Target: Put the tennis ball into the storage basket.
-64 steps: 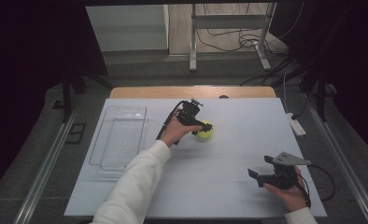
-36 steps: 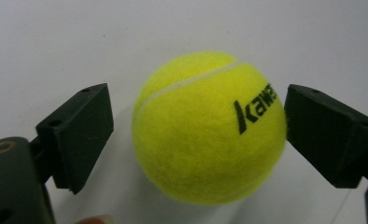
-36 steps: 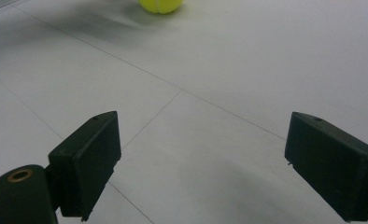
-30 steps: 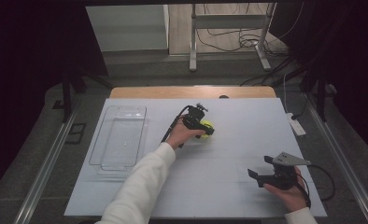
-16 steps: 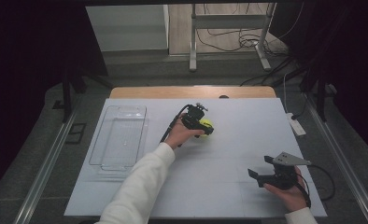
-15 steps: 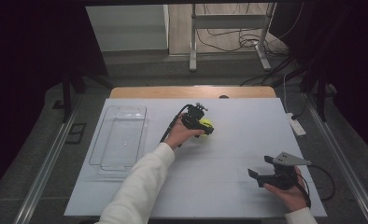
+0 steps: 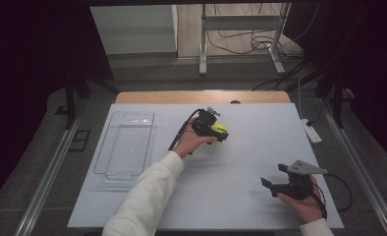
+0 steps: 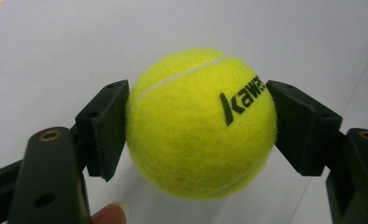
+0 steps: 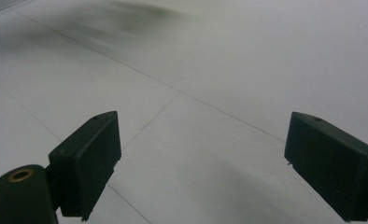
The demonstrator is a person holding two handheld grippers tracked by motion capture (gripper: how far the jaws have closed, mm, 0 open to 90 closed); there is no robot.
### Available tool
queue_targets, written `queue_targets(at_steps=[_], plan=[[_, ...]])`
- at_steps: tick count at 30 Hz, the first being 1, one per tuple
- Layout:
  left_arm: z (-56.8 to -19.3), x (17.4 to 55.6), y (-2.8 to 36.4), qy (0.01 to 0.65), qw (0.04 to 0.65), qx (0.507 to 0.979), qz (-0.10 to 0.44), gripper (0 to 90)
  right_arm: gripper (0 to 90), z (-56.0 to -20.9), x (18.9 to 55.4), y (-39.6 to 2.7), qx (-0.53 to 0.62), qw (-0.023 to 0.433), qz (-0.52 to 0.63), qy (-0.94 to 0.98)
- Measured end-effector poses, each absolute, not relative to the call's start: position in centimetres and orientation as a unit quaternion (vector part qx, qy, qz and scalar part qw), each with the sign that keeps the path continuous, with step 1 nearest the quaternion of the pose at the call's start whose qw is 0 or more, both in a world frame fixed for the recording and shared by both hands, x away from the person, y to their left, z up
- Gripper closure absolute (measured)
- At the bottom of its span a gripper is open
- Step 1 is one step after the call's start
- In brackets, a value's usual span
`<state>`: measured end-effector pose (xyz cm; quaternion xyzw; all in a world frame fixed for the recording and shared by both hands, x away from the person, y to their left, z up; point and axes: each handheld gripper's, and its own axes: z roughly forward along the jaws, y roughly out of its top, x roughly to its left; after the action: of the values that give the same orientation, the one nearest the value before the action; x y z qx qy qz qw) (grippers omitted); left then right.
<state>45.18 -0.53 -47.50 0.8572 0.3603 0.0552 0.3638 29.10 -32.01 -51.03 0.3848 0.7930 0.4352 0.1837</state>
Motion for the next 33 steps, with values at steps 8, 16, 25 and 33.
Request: queue_targets(at_steps=[8,16,25,33], plan=[[-46.8,44.4,-0.4,0.356,0.368,0.856,0.065,26.6,11.1,-51.0,29.1,-32.0,0.385,0.184,0.436,0.793],[-46.8,44.2,0.0,0.359,0.372,0.854,0.066,26.6,11.1,-51.0,29.1,-32.0,0.385,0.184,0.436,0.793],[-46.6,43.3,1.0,0.359,0.39,0.845,0.072,26.6,11.1,-51.0,29.1,-32.0,0.384,0.184,0.435,0.793],[-46.4,42.8,1.7,0.363,0.402,0.838,0.073,26.6,11.1,-51.1,29.1,-31.9,0.385,0.185,0.433,0.794]])
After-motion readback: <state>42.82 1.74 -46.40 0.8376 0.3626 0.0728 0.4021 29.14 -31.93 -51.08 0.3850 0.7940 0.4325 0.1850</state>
